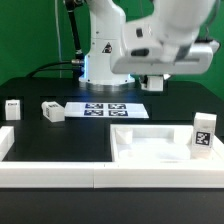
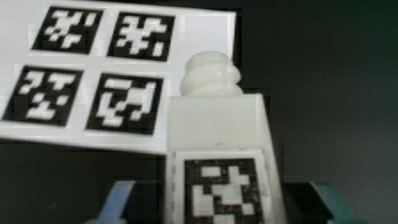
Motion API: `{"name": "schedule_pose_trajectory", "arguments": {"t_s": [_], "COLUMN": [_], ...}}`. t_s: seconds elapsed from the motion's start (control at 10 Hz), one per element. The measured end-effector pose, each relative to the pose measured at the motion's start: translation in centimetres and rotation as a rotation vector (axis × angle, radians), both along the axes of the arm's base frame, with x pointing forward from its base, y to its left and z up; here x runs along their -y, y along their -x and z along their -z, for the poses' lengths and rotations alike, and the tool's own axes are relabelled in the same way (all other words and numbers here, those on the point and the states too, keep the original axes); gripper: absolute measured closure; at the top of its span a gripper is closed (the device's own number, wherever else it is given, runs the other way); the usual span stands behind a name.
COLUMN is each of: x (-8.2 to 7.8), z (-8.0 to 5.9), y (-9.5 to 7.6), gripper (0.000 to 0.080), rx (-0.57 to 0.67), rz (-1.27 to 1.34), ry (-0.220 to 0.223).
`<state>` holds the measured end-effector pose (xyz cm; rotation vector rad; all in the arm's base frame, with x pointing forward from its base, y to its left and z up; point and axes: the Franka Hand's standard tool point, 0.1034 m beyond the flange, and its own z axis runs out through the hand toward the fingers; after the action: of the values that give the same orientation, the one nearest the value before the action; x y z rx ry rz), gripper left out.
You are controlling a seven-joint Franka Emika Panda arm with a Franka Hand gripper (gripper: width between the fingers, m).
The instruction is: Assemble square table
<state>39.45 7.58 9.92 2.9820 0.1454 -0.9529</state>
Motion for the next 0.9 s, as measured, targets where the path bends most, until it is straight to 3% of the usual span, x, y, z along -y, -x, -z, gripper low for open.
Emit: {"name": "schedule_pose_trajectory", "arguments": {"t_s": [0.4, 0.5, 0.6, 0.7, 0.8, 0.9], "x": [0.3, 1.3, 2.9, 3.8, 4.5, 4.6], "z": [0.2, -0.6, -2.6, -4.0, -5.0, -5.6], "y": [-0.7, -2.1, -5.7, -8.1, -10.4, -11.6], "gripper": [0.0512, 0.0512, 0.0512, 0.0512, 0.0512, 0.0512], "rx": [0.253, 0.28, 0.37, 0.434, 0.518, 0.609], "rz": [0.003, 0.008, 0.039, 0.073, 0.103, 0.103], "ry": [-0.037, -0.059, -0.071, -0.07, -0.061, -0.06]}}
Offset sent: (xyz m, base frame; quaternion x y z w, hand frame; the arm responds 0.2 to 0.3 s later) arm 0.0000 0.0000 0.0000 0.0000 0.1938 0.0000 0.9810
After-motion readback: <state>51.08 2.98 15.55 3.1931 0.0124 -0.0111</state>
